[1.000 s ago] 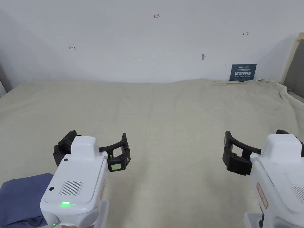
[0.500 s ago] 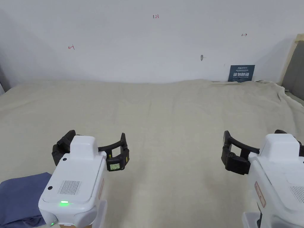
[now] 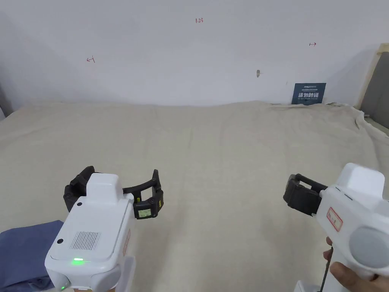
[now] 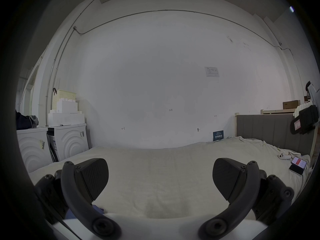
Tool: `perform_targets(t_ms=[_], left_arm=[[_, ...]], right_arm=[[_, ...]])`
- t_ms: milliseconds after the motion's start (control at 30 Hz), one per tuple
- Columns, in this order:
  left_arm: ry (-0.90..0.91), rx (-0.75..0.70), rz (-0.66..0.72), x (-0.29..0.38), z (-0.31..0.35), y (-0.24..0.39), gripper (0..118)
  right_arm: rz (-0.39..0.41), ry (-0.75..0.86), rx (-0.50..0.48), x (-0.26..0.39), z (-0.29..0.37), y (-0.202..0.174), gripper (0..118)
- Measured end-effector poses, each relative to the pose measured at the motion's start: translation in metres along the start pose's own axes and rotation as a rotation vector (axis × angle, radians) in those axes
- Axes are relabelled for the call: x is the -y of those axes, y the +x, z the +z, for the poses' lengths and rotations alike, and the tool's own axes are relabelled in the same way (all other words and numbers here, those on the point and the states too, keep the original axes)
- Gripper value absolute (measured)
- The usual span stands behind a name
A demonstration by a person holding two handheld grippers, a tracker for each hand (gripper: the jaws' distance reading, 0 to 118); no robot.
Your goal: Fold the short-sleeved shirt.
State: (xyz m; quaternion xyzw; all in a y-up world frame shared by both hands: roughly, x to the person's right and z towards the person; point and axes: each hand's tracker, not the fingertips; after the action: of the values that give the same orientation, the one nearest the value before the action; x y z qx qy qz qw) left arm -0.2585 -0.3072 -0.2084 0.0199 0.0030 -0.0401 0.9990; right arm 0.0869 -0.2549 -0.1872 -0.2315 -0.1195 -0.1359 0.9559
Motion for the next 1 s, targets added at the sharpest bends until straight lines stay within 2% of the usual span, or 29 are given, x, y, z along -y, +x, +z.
perform_targets(t_ms=[100,333,633,800,1000], left_arm=[[-0.001,0.002,-0.001,0.000,0.000,0.000,118],[0.000,0.003,-0.004,-0.001,0.000,0.000,118],[0.003,0.001,-0.004,-0.003,0.000,-0.001,118],[0.009,-0.002,-0.002,-0.003,0.000,-0.001,118],[0.009,-0.002,-0.008,-0.003,0.000,-0.001,118]], right_arm=[[-0.020,-0.068,0.016,-0.002,-0.006,-0.001,104],[-0.024,-0.065,0.036,0.001,-0.008,-0.003,104],[0.027,0.001,0.060,0.000,-0.006,-0.005,104],[0.107,0.138,0.037,0.004,-0.001,-0.004,104],[0.173,0.372,-0.047,0.019,0.006,0.002,104]])
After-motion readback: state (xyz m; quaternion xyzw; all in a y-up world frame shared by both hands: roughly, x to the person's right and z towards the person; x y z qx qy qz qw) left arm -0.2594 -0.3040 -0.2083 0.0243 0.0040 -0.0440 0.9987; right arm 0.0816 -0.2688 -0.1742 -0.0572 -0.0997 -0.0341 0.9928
